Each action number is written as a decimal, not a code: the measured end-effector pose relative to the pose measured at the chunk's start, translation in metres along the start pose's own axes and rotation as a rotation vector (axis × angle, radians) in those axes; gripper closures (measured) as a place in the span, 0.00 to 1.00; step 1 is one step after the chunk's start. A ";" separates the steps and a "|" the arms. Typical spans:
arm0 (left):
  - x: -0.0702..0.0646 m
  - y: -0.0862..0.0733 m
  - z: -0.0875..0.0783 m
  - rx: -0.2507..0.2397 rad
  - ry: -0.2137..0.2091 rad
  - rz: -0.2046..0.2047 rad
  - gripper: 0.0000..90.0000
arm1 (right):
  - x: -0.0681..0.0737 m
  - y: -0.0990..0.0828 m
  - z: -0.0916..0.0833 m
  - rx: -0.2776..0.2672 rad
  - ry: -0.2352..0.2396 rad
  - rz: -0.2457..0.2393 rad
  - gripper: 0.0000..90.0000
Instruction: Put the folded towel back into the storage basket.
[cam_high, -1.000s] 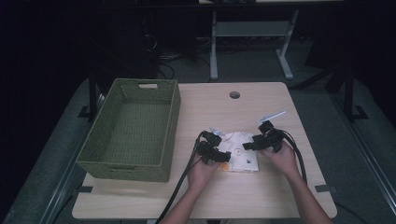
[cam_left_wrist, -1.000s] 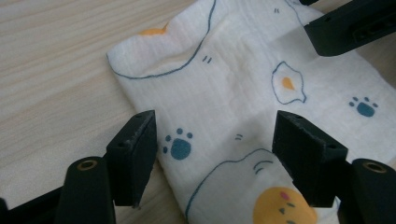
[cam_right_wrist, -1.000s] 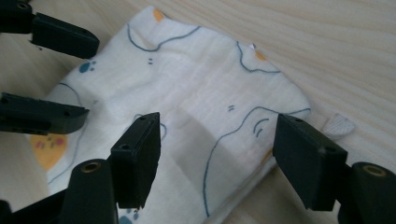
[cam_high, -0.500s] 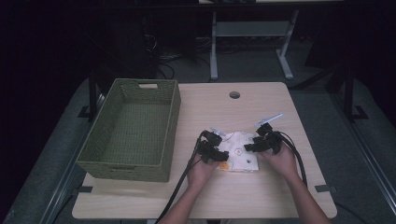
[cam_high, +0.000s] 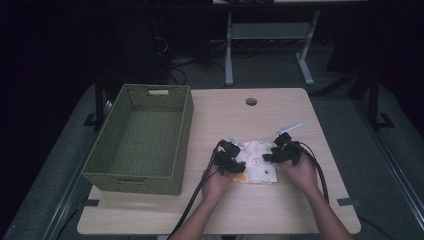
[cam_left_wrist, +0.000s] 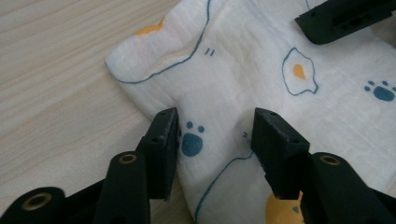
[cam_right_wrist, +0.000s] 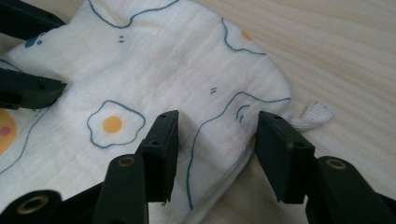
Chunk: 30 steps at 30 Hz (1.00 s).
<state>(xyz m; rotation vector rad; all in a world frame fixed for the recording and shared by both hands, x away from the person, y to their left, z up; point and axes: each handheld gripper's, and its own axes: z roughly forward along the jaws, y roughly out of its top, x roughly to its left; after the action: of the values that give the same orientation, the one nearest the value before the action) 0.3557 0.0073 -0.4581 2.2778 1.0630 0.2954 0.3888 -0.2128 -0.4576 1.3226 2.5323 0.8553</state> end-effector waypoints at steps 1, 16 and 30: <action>0.000 0.000 0.000 0.001 -0.006 0.001 0.64 | 0.000 0.000 0.000 0.001 -0.004 0.002 0.58; -0.001 0.006 0.003 0.017 -0.073 -0.002 0.85 | -0.008 -0.003 0.000 -0.004 0.119 0.103 0.89; 0.002 0.009 -0.004 0.002 -0.097 -0.023 0.90 | -0.032 -0.019 -0.003 -0.086 0.355 0.297 0.91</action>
<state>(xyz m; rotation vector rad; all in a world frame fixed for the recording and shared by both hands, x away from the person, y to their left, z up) 0.3605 0.0059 -0.4501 2.2564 1.0395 0.1724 0.3935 -0.2479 -0.4696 1.6755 2.5423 1.3506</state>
